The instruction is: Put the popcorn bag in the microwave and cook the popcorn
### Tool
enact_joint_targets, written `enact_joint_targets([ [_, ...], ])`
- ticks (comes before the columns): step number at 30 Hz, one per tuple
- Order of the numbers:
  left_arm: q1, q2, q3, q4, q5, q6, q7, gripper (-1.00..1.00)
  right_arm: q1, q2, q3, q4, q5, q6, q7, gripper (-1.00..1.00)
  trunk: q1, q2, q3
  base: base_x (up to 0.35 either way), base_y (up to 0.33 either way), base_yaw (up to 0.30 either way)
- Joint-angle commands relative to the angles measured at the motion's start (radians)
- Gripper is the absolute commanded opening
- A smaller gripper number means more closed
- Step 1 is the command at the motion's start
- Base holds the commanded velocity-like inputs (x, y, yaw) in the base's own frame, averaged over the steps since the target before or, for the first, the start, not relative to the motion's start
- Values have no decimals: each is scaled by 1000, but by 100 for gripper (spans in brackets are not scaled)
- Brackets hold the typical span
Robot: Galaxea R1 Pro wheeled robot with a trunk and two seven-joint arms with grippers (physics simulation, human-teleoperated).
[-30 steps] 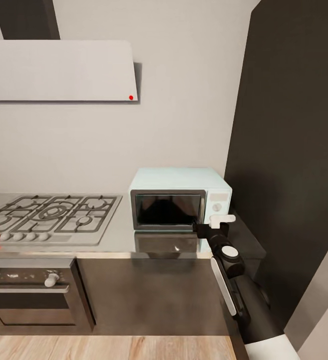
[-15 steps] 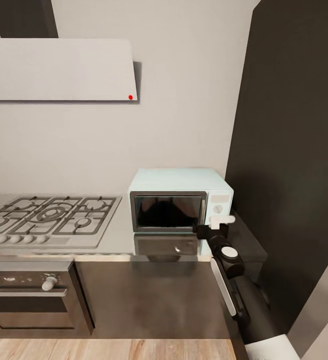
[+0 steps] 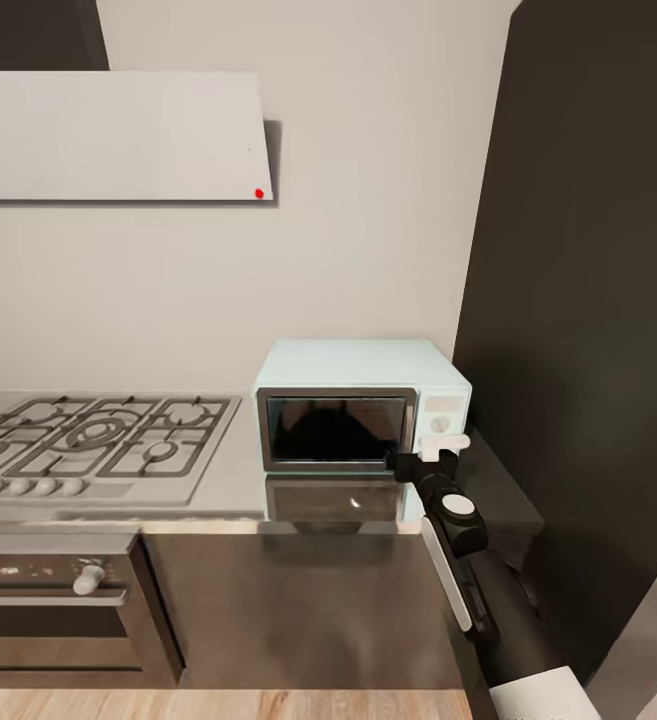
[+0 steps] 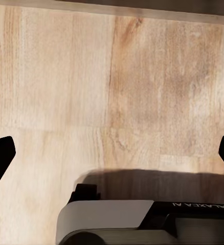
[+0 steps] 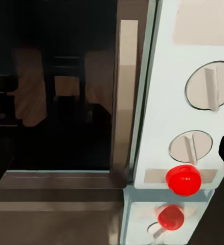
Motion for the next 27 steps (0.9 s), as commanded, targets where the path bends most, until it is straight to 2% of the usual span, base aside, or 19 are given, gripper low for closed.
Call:
enact_joint_targets([
  [1, 0, -1, 6, 8, 1, -3, -1, 100, -1, 0, 2, -1, 1, 6, -5, 100, 0, -1, -1, 113, -48, 0],
  [11, 0, -1, 5, 16, 1, -3, -1, 100, -1, 0, 2, -1, 2, 6, -5, 100, 0, -1, -1, 24, -10, 0],
  [16, -1, -1, 6, 16, 2, -3, -1, 100, -1, 0, 2, 0, 2, 6, -5, 100, 0, -1, -1, 169, -89, 0],
  [27, 0, -1, 5, 16, 1, -3, -1, 100, -1, -1, 2, 14, 1, 6, -5, 100, 0, -1, -1, 8, -4, 0],
])
